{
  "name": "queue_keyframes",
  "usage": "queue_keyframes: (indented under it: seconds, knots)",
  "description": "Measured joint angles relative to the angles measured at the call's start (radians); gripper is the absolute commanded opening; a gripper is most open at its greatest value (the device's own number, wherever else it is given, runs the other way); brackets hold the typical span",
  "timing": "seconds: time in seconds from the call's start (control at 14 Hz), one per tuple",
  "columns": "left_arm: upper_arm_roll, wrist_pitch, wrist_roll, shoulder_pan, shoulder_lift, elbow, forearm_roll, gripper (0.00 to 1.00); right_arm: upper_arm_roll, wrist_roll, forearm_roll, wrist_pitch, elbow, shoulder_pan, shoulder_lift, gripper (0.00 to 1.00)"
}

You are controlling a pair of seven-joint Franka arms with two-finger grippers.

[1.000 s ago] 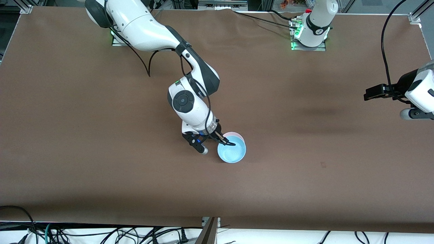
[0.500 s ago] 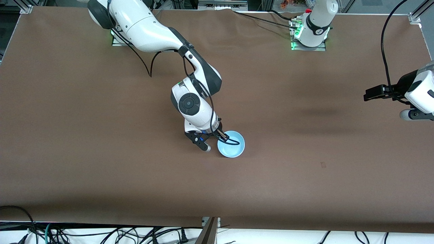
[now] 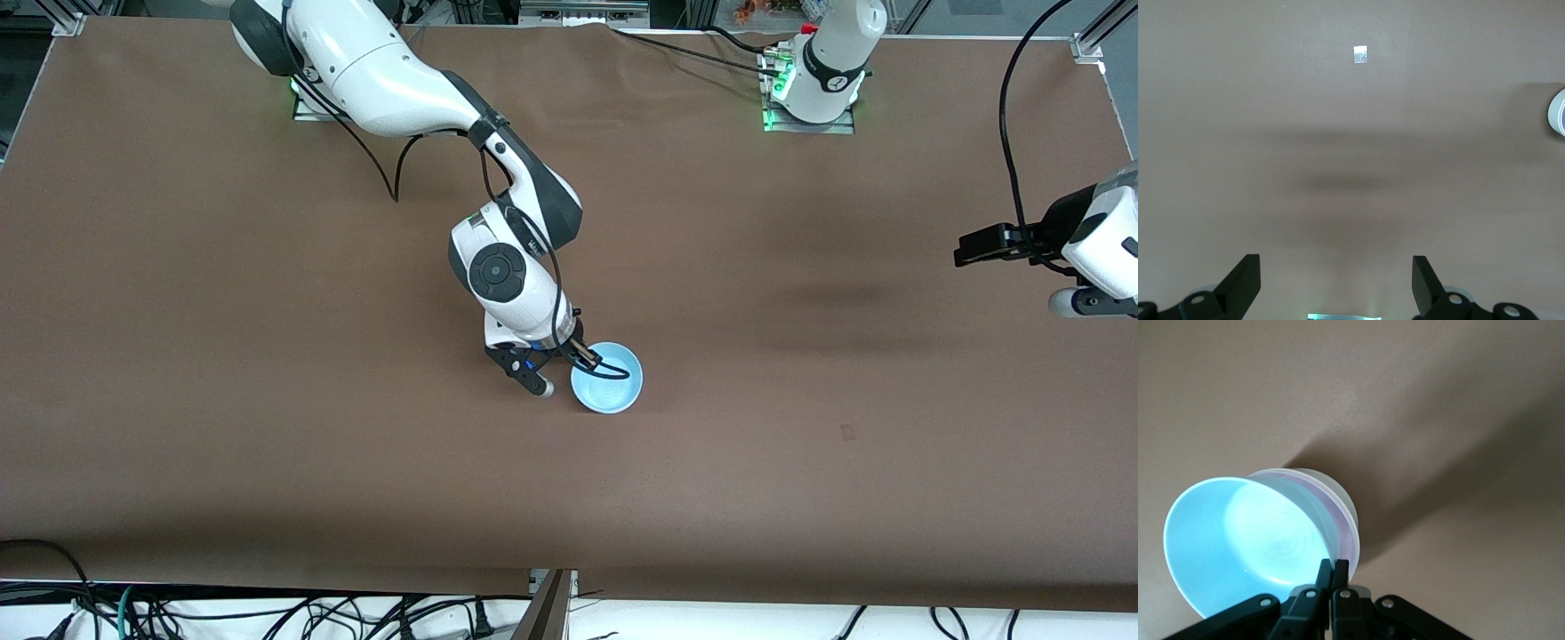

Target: Stack pink and blue bowls on white bowl

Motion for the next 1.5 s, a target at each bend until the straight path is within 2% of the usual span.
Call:
queue_keyframes:
  seconds: [0.57,0.64,0.71,0.79,0.86,0.93,1.0,1.07,1.5]
  knots:
    - [0.000,0.000,0.000,0.001,0.001,0.000,-0.003,1.00,0.000,-0.002,0.000,0.010,0.000,0.001,0.012,0.00]
    - [0.000,0.000,0.000,0.001,0.001,0.000,-0.007,1.00,0.000,-0.002,0.000,0.013,0.000,0.001,0.014,0.04]
    - [0.001,0.000,0.000,0.001,0.001,0.000,-0.011,1.00,0.000,-0.002,0.000,0.014,0.000,0.001,0.016,0.16]
    - [0.001,0.000,0.000,0.001,0.001,0.000,-0.013,1.00,0.000,-0.002,0.000,0.016,0.000,0.001,0.018,0.22]
    - [0.001,0.000,0.000,0.001,0.001,0.000,-0.014,1.00,0.000,-0.002,0.000,0.019,0.000,0.001,0.020,0.31]
    - [0.001,0.000,0.000,0.001,0.001,0.000,-0.014,1.00,0.000,-0.002,0.000,0.022,0.000,0.001,0.020,0.44]
    - [0.001,0.000,0.000,0.001,0.001,0.000,-0.014,1.00,0.000,-0.002,0.000,0.025,0.001,0.000,0.020,0.61]
    - [0.001,0.000,0.000,0.001,0.001,0.000,-0.014,1.00,0.000,-0.002,0.000,0.026,0.003,-0.001,0.020,1.00]
    - [0.001,0.000,0.000,0.001,0.001,0.000,-0.014,1.00,-0.014,-0.034,-0.003,-0.029,0.044,-0.039,-0.014,1.00]
